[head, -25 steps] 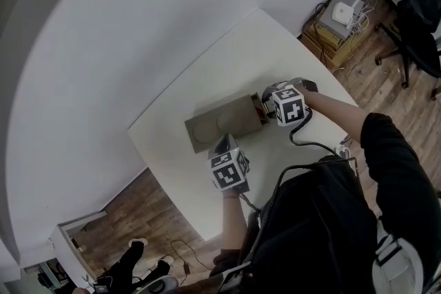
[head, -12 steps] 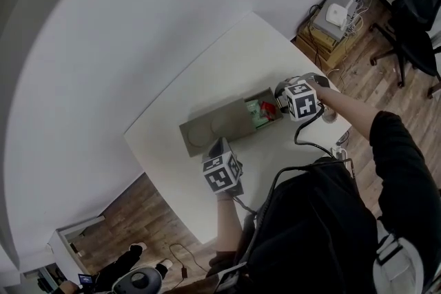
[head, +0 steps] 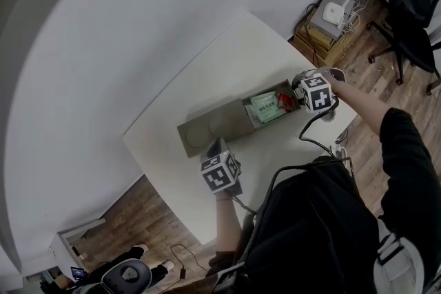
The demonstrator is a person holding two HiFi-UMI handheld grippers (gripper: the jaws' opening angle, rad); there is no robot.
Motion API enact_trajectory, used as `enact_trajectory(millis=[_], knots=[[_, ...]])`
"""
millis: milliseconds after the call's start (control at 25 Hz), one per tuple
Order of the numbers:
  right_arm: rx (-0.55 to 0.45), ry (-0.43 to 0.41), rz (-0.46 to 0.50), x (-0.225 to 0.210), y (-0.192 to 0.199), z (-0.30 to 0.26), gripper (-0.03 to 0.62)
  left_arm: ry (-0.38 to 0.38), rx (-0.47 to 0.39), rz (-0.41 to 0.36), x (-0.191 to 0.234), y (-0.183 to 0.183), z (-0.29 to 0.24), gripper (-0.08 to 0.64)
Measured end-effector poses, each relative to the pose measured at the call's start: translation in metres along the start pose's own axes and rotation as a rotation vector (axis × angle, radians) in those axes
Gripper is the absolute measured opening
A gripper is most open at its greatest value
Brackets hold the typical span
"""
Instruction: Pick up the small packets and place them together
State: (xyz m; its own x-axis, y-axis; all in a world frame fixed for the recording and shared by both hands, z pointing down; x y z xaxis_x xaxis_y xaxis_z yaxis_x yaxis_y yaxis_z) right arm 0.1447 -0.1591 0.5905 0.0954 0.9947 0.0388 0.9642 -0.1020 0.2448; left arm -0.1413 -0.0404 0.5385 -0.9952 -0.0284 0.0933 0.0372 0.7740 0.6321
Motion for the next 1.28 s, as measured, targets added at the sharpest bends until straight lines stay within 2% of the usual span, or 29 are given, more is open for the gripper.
enact_trajectory(millis=[280, 680, 800, 960, 1040, 1120, 1200, 1280], knots=[[0.032, 0.020, -0.042, -0.001, 0.031, 0.004, 0.172, 0.002, 0.001, 0.000, 0.000, 0.000, 0.000, -0.003], [0.031, 0.043, -0.048, -0.004, 0.040, 0.010, 0.170, 0.003, 0.001, 0.002, -0.001, -0.001, 0.002, -0.003], [0.019, 0.052, -0.078, -0.004, 0.041, 0.007, 0.172, 0.005, -0.002, 0.008, 0.000, 0.000, 0.001, -0.003], [-0.046, 0.086, -0.211, -0.006, 0.052, 0.026, 0.181, 0.004, -0.001, 0.002, -0.001, 0.000, 0.002, -0.003], [-0.152, 0.133, -0.327, -0.010, 0.049, 0.053, 0.181, 0.003, -0.004, 0.000, -0.001, 0.000, 0.002, -0.003], [-0.286, 0.171, -0.431, -0.008, 0.030, 0.081, 0.179, 0.001, -0.012, 0.001, 0.000, 0.000, 0.002, -0.003], [-0.344, 0.188, -0.448, 0.001, 0.007, 0.092, 0.179, -0.002, -0.018, 0.001, 0.000, 0.000, 0.003, -0.003], [-0.334, 0.184, -0.442, 0.014, -0.009, 0.083, 0.179, -0.003, -0.019, -0.005, 0.000, 0.001, 0.004, -0.003]])
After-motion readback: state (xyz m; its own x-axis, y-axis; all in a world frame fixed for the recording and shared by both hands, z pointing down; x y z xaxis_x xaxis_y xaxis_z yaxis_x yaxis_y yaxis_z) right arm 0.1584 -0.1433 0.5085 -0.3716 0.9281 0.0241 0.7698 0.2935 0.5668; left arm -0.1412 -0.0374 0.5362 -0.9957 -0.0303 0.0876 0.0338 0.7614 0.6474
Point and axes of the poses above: the fingertips, and each gripper's own axes: z backward along the fingers, x to its left, y out of its underside, the point moved 5 cm from there along z, backward along the fingers, and after that the axes turned 6 degrees about -z, right-handed, at the moved point
